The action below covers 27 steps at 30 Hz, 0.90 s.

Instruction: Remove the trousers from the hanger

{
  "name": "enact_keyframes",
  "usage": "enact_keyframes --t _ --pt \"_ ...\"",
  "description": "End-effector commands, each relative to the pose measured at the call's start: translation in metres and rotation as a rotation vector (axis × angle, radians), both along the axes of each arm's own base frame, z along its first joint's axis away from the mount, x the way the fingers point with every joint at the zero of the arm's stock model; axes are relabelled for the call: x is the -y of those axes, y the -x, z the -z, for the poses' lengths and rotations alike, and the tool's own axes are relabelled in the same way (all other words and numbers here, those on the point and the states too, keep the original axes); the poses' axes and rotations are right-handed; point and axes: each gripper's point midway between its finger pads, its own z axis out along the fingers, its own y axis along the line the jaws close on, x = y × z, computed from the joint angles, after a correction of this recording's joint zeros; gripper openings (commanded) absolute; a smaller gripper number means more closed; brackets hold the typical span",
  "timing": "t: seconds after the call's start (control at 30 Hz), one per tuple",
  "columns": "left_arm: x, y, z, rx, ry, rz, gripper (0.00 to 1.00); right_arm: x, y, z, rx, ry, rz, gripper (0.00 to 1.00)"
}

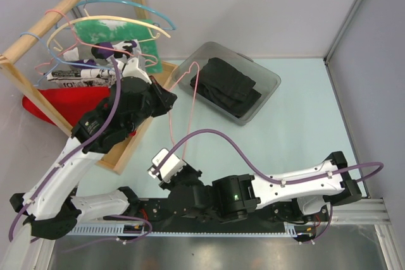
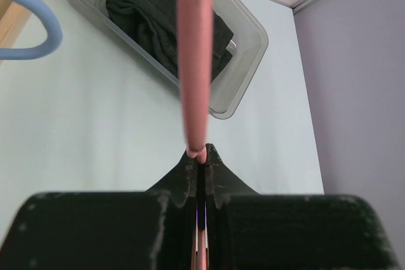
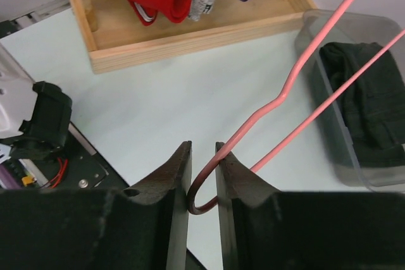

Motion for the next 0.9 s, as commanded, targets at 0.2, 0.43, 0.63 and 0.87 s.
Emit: enact_keyframes --t 0.2,0.43,0.63,0.87 --pt "0.02 0.013 -0.029 0.066 0.13 0.123 0.09 0.016 -0.002 -0.039 0.087 -0.138 0.126 0.0" --pt "0.011 0.029 -0.04 0.187 0.189 0.174 0.68 0.037 -0.001 -0.045 0.027 -0.221 0.101 0.0" --pt "-0.001 0.043 -0.056 0.279 0.216 0.199 0.82 0.064 -0.003 -0.05 -0.03 -0.283 0.075 0.0" --pt "-0.021 0.063 -0.07 0.365 0.219 0.218 0.93 0.107 -0.012 -0.052 -0.102 -0.339 0.09 0.0"
